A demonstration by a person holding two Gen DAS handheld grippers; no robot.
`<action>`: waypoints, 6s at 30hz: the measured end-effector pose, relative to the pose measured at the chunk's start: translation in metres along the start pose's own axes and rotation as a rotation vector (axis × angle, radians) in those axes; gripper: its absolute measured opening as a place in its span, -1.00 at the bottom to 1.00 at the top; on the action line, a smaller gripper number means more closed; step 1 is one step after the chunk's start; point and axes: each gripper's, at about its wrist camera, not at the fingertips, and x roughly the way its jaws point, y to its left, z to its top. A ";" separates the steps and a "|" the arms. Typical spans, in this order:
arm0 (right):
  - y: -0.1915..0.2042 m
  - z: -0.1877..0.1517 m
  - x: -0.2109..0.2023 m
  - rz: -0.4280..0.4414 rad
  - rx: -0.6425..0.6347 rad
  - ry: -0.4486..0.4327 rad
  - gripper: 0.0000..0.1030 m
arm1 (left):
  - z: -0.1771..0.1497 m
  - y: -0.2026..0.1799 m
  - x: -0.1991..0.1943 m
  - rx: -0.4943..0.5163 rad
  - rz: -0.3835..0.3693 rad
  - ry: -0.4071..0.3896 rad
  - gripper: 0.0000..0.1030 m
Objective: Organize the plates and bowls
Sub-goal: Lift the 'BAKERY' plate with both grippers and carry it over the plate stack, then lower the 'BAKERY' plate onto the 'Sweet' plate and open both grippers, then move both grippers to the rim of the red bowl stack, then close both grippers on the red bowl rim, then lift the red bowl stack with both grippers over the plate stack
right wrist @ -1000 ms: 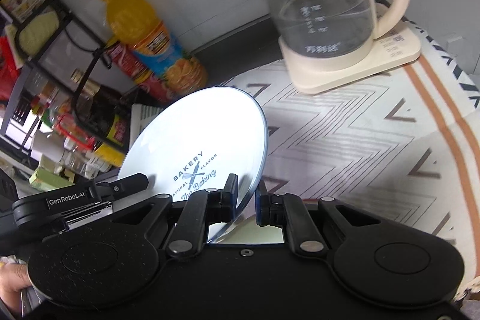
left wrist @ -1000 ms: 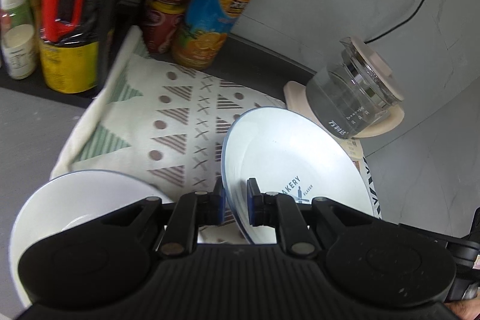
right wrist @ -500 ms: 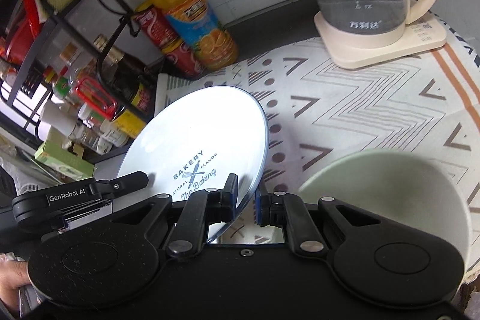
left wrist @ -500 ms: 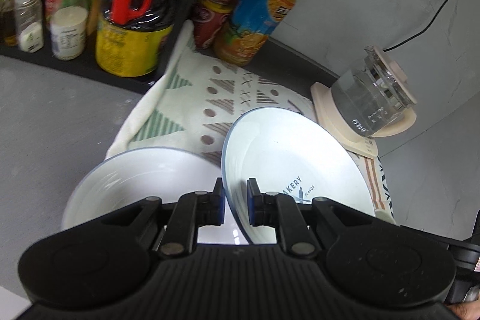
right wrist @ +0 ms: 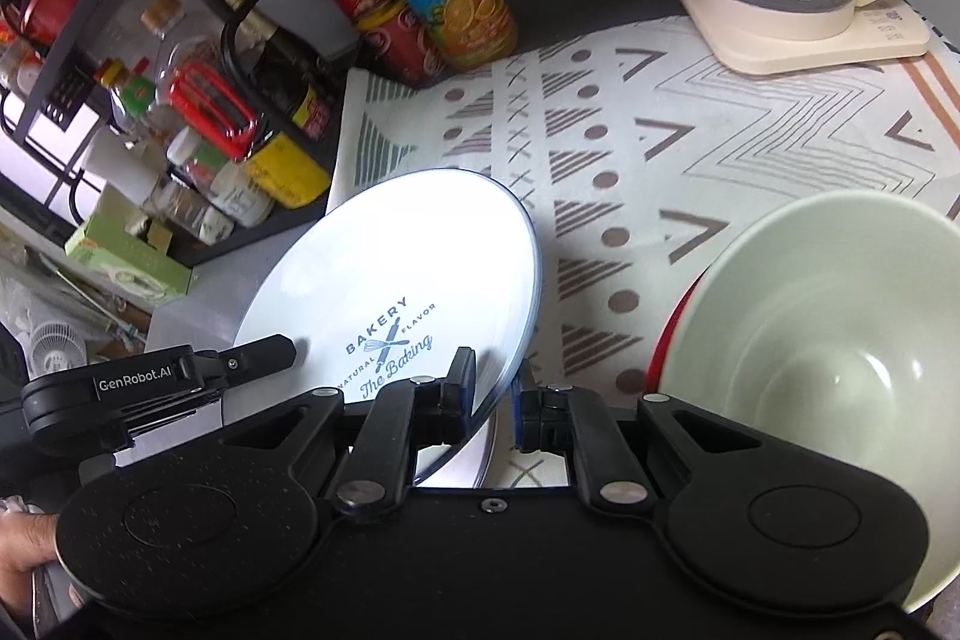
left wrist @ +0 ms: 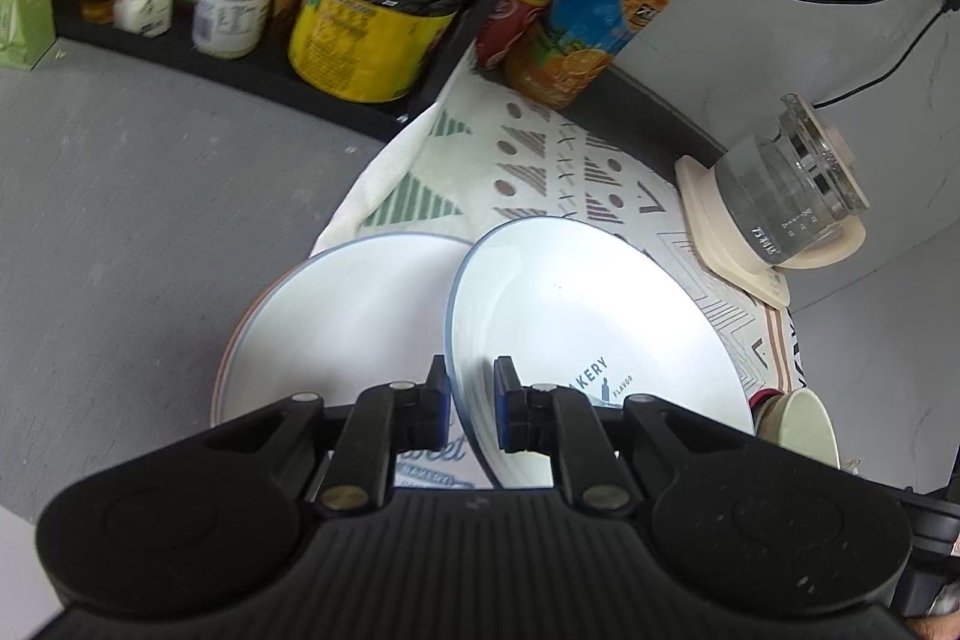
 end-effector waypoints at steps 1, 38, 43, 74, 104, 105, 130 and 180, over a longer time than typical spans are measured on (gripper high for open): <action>0.002 -0.001 0.001 -0.002 -0.004 0.005 -0.77 | -0.001 0.002 0.000 -0.005 0.001 0.002 -0.77; 0.023 -0.023 0.028 -0.066 -0.181 0.082 -0.76 | -0.038 0.034 0.018 -0.089 0.118 0.053 -0.69; 0.023 -0.026 0.031 -0.058 -0.191 0.091 -0.76 | -0.038 0.035 0.017 -0.090 0.136 0.040 -0.69; 0.012 -0.039 -0.013 0.001 -0.113 0.010 -0.32 | -0.017 0.009 -0.018 0.021 0.238 -0.027 -0.59; -0.077 -0.072 -0.125 -0.130 0.192 -0.315 0.93 | -0.039 -0.116 -0.012 0.277 0.003 0.009 0.65; -0.080 -0.073 -0.125 -0.148 0.199 -0.314 0.93 | -0.039 -0.119 -0.009 0.278 -0.004 0.015 0.65; -0.150 -0.066 -0.082 -0.215 0.299 -0.183 0.21 | -0.058 -0.167 0.071 0.286 -0.069 0.192 -0.16; -0.117 -0.032 -0.076 -0.138 0.186 -0.162 -0.36 | -0.026 -0.149 0.031 0.253 -0.082 0.056 -0.44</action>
